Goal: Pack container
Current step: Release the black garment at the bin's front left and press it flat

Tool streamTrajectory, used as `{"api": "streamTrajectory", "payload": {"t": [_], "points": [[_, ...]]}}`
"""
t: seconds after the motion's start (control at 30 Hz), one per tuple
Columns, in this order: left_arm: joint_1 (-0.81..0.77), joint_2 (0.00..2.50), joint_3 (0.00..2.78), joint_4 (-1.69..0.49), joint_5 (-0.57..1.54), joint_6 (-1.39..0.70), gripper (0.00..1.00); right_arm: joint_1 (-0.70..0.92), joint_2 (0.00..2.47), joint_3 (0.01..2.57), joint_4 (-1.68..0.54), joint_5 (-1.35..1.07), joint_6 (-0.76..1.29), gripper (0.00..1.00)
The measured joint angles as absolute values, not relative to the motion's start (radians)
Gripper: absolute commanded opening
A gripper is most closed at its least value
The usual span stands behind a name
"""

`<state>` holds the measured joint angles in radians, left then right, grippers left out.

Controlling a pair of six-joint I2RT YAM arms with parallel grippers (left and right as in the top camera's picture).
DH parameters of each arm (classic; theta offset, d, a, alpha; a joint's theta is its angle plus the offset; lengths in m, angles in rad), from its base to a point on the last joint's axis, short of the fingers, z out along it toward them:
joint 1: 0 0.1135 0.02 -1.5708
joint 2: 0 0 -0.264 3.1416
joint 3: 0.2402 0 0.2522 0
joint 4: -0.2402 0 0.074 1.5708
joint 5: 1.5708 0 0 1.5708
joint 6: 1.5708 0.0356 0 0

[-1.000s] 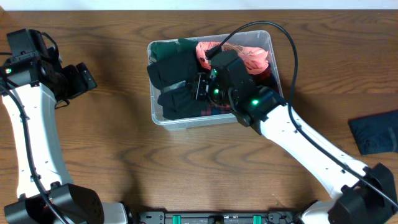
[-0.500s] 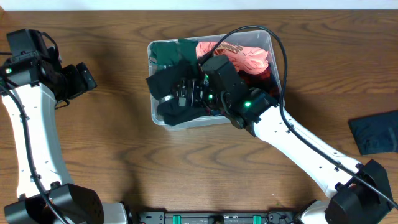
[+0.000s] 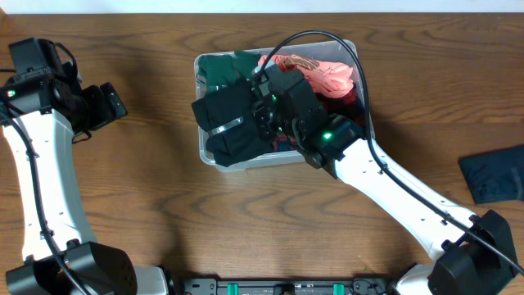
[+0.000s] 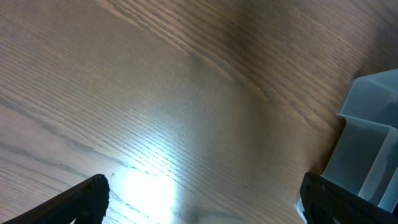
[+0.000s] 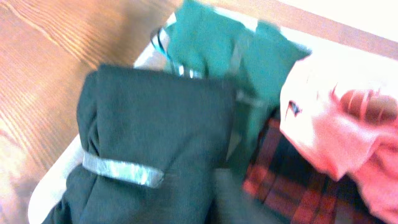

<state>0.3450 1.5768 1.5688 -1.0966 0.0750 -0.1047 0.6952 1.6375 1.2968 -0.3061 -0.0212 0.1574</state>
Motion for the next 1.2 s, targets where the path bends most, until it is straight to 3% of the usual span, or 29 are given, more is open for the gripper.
{"api": "streamTrajectory", "payload": {"t": [0.4,0.57,1.03,1.07,1.1,1.13,1.2], "points": [[0.345,1.577,1.569,-1.096,0.075,-0.105,0.98,0.740,1.768,1.317,-0.167,-0.062,0.094,0.01],[0.345,1.577,1.569,-1.097,0.075,-0.105,0.98,0.754,1.873,1.317,-0.169,-0.078,0.101,0.01],[0.345,1.577,1.569,-1.096,0.075,-0.105,0.98,0.728,1.853,1.334,-0.229,-0.109,0.103,0.02],[0.345,1.577,1.569,-1.097,0.075,-0.105,0.98,0.720,1.835,1.334,-0.239,-0.109,0.103,0.08],[0.345,1.577,1.569,-1.096,0.075,-0.105,0.98,0.706,1.807,1.333,-0.250,-0.104,0.107,0.26],[0.345,1.577,1.569,-1.096,0.075,-0.105,0.98,0.692,1.781,1.333,-0.258,-0.104,0.113,0.35],[0.345,1.577,1.569,-1.096,0.075,-0.105,0.98,0.643,1.687,1.333,-0.281,-0.100,0.115,0.62]]}}
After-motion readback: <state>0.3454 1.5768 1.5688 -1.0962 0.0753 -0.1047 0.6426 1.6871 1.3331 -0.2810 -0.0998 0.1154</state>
